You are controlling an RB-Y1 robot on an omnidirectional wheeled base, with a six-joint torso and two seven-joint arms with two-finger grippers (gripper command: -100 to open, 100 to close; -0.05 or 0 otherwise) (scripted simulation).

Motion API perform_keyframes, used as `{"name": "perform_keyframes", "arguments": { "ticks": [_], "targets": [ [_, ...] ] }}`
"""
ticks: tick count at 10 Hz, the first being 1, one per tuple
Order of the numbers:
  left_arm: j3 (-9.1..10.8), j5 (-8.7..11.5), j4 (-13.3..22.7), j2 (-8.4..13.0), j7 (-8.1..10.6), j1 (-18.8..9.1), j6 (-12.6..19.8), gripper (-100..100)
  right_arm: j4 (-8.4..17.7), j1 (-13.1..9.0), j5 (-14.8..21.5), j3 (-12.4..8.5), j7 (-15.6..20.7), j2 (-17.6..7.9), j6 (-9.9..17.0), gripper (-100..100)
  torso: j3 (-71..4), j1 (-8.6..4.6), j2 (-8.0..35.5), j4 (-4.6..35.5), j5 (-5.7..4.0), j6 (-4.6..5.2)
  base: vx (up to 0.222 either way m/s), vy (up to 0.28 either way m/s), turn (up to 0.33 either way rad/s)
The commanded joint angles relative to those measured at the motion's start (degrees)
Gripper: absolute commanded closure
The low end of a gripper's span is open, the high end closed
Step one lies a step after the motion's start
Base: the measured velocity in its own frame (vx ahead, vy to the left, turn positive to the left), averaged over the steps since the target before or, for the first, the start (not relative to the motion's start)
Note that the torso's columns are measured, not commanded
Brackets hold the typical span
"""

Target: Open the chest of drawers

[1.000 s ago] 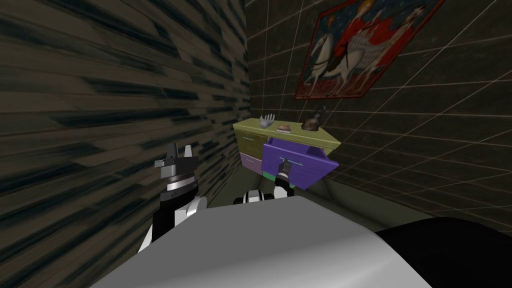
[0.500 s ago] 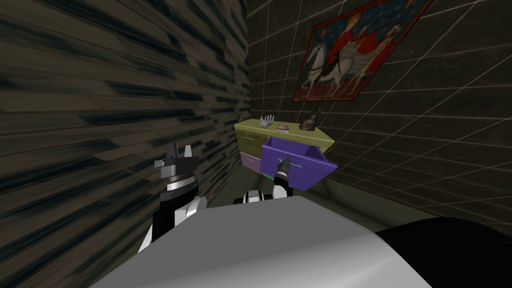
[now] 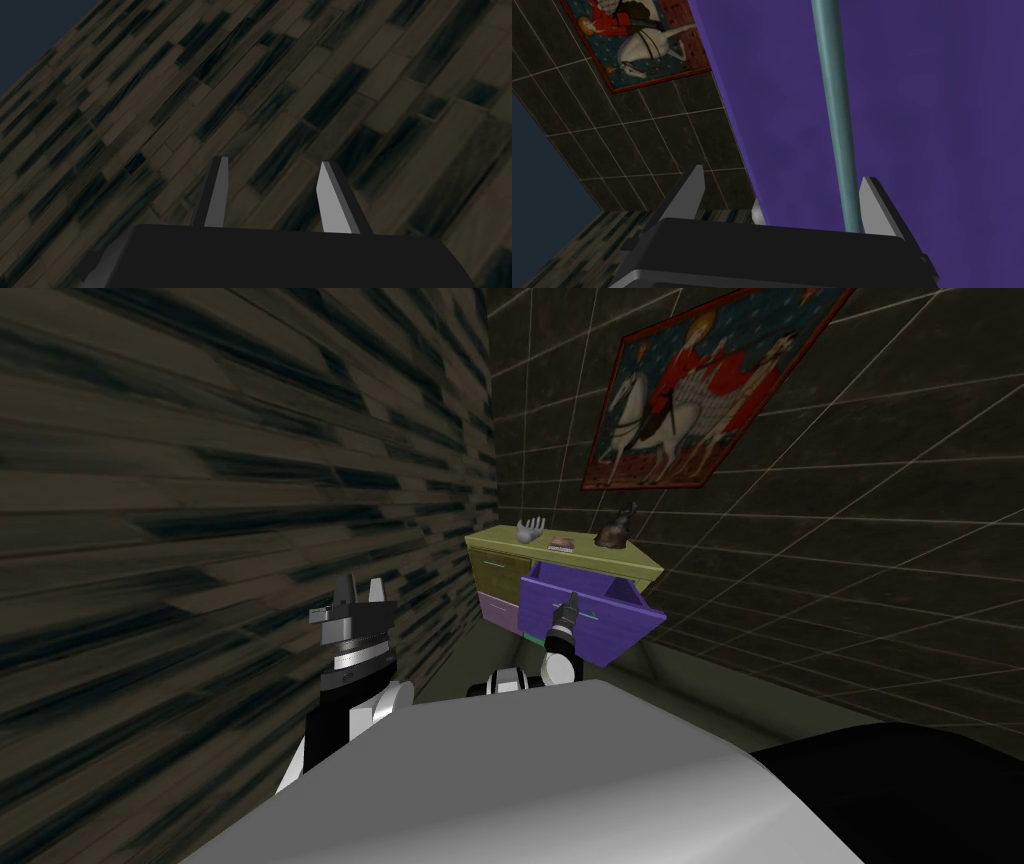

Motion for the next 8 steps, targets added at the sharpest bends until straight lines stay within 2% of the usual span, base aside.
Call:
{"name": "perform_keyframes", "arguments": {
  "ticks": [1, 2, 3, 8],
  "targets": [
    [0.00, 0.0, 0.0, 0.0, 0.00, 0.0, 0.0, 0, -2.4, -0.3, -1.1, 0.0, 4.1, 1.7, 1.5, -100, 0.0, 0.05, 0.1, 0.1, 0.09, 0.05, -0.013, -0.016, -0.030],
    [0.00, 0.0, 0.0, 0.0, 0.00, 0.0, 0.0, 0, -1.2, -0.2, -1.0, 0.0, 3.2, 1.5, 1.0, -100, 0.1, 0.17, 0.2, 0.3, 0.19, -0.02, 0.001, -0.010, 0.000],
    [0.00, 0.0, 0.0, 0.0, 0.00, 0.0, 0.0, 0, -1.2, -0.3, -1.1, 0.0, 3.5, 1.6, 1.2, 0, 0.1, 0.21, 0.3, 0.2, 0.15, 0.01, 0.000, 0.000, 0.000],
    [0.00, 0.0, 0.0, 0.0, 0.00, 0.0, 0.0, 0, -0.8, 0.0, -1.3, 0.1, 3.5, 1.6, 1.2, 0, 0.0, 0.02, 0.0, 0.1, 0.03, 0.01, 0.000, 0.000, 0.000]
  ]
}}
